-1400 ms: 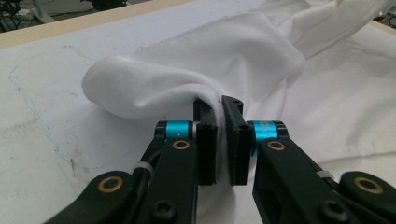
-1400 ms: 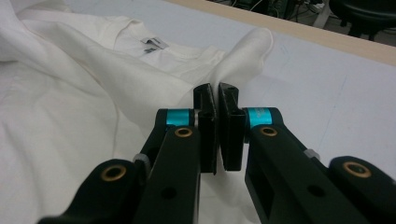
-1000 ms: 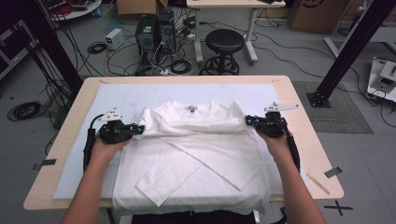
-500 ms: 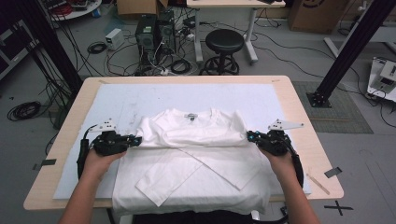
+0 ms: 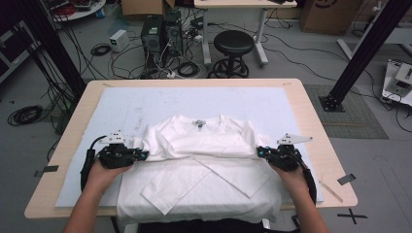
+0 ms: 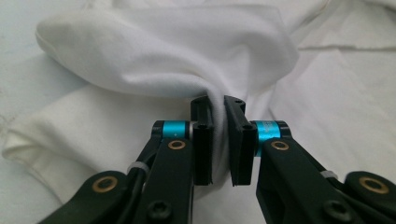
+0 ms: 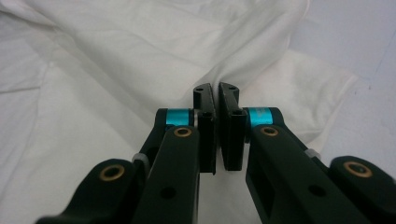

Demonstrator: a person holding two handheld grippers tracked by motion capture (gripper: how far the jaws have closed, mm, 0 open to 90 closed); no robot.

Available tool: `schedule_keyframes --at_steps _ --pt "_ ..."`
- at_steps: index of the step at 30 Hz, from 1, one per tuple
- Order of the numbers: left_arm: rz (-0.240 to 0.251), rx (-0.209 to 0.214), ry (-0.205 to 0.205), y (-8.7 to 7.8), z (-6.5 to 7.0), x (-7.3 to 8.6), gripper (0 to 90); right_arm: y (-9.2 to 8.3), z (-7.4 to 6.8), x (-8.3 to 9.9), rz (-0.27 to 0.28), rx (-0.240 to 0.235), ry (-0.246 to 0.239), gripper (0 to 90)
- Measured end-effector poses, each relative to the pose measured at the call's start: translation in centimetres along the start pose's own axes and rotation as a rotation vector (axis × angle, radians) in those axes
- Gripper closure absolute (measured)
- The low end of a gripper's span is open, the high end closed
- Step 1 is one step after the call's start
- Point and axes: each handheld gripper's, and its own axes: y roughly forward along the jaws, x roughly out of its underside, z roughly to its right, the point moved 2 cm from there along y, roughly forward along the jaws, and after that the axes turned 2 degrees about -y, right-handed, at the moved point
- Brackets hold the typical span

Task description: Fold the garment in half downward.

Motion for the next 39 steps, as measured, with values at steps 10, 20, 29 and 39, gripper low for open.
schedule_keyframes --at_steps 10,20,29,39 --pt "0.044 -0.023 -0.016 -0.5 -0.2 -0.5 51.8 0.3 0.5 -0.1 -0.012 -0.019 0.037 63.6" --pt "0.147 -0.113 -0.090 -1.7 -2.3 -1.4 35.6 -0.7 2.1 -1.5 0.040 0.102 0.044 48.4" --pt "0.094 -0.193 -0.138 -0.5 -4.5 -1.0 32.2 0.1 3.4 -1.4 0.003 0.176 0.061 43.9" --pt "0.014 -0.232 -0.156 0.8 -5.9 -0.2 30.9 3.1 5.1 -2.0 -0.100 0.191 0.061 32.8"
